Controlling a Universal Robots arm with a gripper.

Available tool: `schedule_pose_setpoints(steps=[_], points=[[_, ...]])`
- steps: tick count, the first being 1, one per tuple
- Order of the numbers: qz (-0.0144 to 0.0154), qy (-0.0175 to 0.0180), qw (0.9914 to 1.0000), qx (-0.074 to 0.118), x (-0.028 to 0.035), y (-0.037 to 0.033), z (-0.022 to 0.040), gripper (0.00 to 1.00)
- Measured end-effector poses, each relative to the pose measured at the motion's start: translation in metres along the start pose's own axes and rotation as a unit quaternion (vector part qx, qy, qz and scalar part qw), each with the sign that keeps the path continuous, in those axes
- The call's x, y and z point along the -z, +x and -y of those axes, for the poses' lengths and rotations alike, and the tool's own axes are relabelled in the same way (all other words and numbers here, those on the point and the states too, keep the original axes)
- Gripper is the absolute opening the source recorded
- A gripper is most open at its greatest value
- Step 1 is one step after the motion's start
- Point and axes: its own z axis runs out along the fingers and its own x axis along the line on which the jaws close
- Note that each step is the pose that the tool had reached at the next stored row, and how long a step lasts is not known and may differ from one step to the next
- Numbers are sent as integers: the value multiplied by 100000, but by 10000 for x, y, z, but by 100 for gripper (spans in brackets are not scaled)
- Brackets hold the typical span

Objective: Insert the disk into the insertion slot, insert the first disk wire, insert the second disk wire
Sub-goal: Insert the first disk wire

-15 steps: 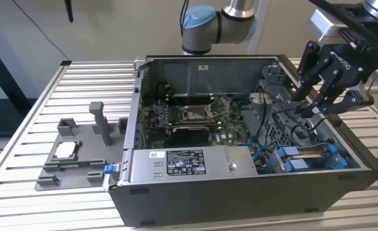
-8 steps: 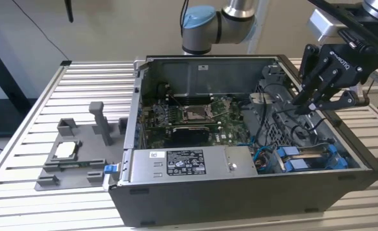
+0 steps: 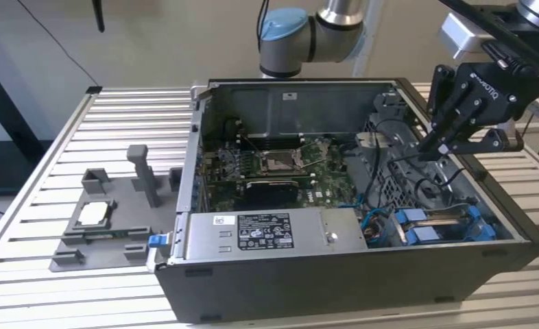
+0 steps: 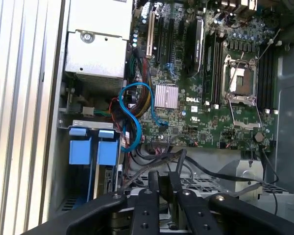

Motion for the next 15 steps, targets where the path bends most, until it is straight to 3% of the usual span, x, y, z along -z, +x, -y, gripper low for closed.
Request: schedule_pose_setpoints(steps=[2,4,9,12,15], points=[[-61,-4,100000,-4,-2,-1,0,20],[-414,-10,99999,-43,-4,0,0,20],[-2460,152,99969,-230,-21,4,2,20],[-3227,618,99946,-238,-35,6,3,20],[-3599,1481,99924,-141,-54,10,5,20]])
